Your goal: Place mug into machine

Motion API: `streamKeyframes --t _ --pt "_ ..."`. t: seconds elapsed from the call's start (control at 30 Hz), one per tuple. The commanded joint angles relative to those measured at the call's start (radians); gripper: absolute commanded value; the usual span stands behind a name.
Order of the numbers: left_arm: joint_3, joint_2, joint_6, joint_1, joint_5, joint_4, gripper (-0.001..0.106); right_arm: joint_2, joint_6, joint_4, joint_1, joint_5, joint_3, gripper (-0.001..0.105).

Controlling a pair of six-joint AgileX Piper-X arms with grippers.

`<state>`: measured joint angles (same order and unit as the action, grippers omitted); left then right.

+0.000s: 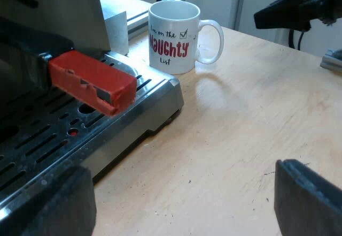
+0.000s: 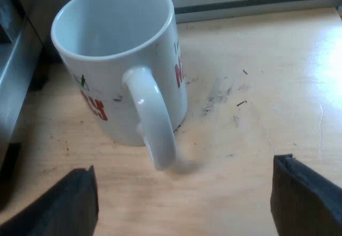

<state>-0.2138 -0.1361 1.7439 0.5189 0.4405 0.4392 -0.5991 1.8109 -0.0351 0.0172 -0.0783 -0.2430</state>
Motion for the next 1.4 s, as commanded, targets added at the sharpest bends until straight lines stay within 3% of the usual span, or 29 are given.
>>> streamKeyframes --t 0.03,0.5,0.7,0.93,1.03,1.27,1.33,1.4 --pt "-0.001 -0.003 0.002 0.002 0.009 -0.018 0.071 -0.135 0.011 0.157 -0.002 -0.065 -0.001 0.069" --pt "-0.001 -0.003 0.002 0.002 0.009 -0.018 0.071 -0.638 0.011 0.589 -0.002 -0.069 -0.002 0.069" --pt "-0.001 -0.003 0.002 0.002 0.009 -0.018 0.071 -0.754 0.011 0.700 -0.002 -0.069 -0.007 0.069" --pt "-0.001 -0.003 0.002 0.002 0.009 -0.018 0.071 -0.813 0.011 0.713 -0.002 -0.085 -0.077 0.067" --pt "-0.001 -0.003 0.002 0.002 0.009 -0.018 0.071 -0.820 0.011 0.703 -0.002 -0.087 -0.119 0.055" --pt "-0.001 -0.003 0.002 0.002 0.009 -0.018 0.071 -0.820 0.002 0.660 -0.002 -0.093 -0.127 0.028" --pt "-0.001 -0.003 0.002 0.002 0.009 -0.018 0.071 -0.820 0.002 0.627 -0.002 -0.110 -0.127 0.010" --pt "-0.001 -0.003 0.002 0.002 0.009 -0.018 0.071 -0.820 0.002 0.613 -0.002 -0.124 -0.127 0.001"
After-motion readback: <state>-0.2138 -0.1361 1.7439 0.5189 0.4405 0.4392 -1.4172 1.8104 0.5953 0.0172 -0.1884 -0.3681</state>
